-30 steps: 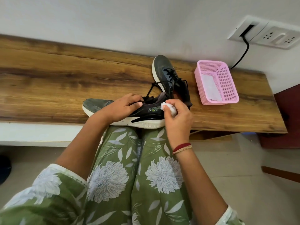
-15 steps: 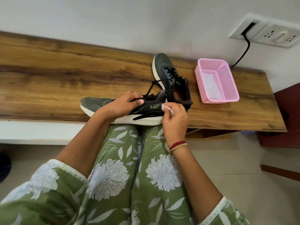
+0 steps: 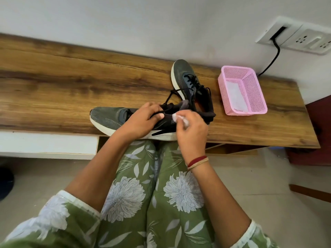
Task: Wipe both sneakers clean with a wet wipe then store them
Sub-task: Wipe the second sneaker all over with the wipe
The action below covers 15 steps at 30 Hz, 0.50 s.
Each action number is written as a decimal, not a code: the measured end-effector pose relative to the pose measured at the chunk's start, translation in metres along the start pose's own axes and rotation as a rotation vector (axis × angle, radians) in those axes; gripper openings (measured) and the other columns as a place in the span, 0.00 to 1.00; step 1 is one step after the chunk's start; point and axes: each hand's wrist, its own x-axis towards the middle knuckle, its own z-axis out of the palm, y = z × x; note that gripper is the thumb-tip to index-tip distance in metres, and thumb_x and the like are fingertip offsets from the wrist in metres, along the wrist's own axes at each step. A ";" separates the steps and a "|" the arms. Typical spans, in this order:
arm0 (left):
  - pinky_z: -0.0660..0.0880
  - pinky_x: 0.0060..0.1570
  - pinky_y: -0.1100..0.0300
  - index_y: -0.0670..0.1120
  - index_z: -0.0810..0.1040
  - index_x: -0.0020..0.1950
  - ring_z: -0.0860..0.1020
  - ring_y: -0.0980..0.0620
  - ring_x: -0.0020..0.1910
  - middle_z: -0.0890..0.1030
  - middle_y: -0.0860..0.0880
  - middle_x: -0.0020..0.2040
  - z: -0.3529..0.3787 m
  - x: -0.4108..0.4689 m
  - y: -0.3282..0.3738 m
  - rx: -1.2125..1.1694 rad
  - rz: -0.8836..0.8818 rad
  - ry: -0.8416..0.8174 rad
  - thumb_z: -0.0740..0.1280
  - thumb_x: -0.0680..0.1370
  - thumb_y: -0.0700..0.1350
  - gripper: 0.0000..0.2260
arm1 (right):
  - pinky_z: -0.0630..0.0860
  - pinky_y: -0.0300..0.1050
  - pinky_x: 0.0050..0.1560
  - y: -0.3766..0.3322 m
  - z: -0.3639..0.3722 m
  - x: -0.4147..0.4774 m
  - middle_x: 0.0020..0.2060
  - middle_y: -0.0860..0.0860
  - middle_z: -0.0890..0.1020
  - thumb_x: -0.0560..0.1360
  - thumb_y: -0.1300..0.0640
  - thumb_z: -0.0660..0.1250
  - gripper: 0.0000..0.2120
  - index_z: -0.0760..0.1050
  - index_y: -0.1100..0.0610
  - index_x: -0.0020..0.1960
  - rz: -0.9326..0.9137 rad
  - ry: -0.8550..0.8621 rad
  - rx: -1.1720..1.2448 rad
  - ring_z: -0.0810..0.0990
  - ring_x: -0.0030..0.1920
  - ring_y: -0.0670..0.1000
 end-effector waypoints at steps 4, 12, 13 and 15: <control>0.59 0.64 0.66 0.44 0.74 0.57 0.63 0.55 0.70 0.65 0.49 0.69 -0.012 -0.008 -0.003 -0.003 0.073 -0.147 0.66 0.78 0.43 0.09 | 0.74 0.52 0.37 -0.020 0.001 -0.004 0.38 0.51 0.77 0.71 0.65 0.67 0.14 0.64 0.52 0.47 0.012 -0.070 0.030 0.76 0.38 0.52; 0.63 0.67 0.59 0.46 0.75 0.57 0.67 0.54 0.67 0.68 0.50 0.69 -0.008 -0.008 -0.002 0.001 0.027 -0.055 0.73 0.72 0.42 0.15 | 0.74 0.50 0.37 -0.014 -0.004 0.002 0.37 0.50 0.74 0.70 0.66 0.68 0.18 0.61 0.52 0.46 0.101 0.031 0.002 0.77 0.38 0.54; 0.63 0.67 0.58 0.46 0.76 0.56 0.67 0.54 0.67 0.68 0.50 0.69 -0.008 -0.008 -0.003 -0.009 0.032 -0.041 0.73 0.72 0.42 0.14 | 0.73 0.49 0.36 -0.019 -0.001 0.000 0.37 0.50 0.73 0.70 0.66 0.68 0.19 0.60 0.51 0.46 0.070 0.006 0.006 0.76 0.37 0.53; 0.63 0.66 0.60 0.45 0.76 0.55 0.68 0.55 0.67 0.70 0.49 0.67 -0.007 -0.008 -0.002 -0.016 0.053 -0.014 0.73 0.72 0.41 0.13 | 0.71 0.48 0.34 -0.030 0.007 -0.003 0.35 0.50 0.73 0.71 0.65 0.69 0.18 0.59 0.51 0.44 -0.003 -0.069 0.016 0.74 0.34 0.52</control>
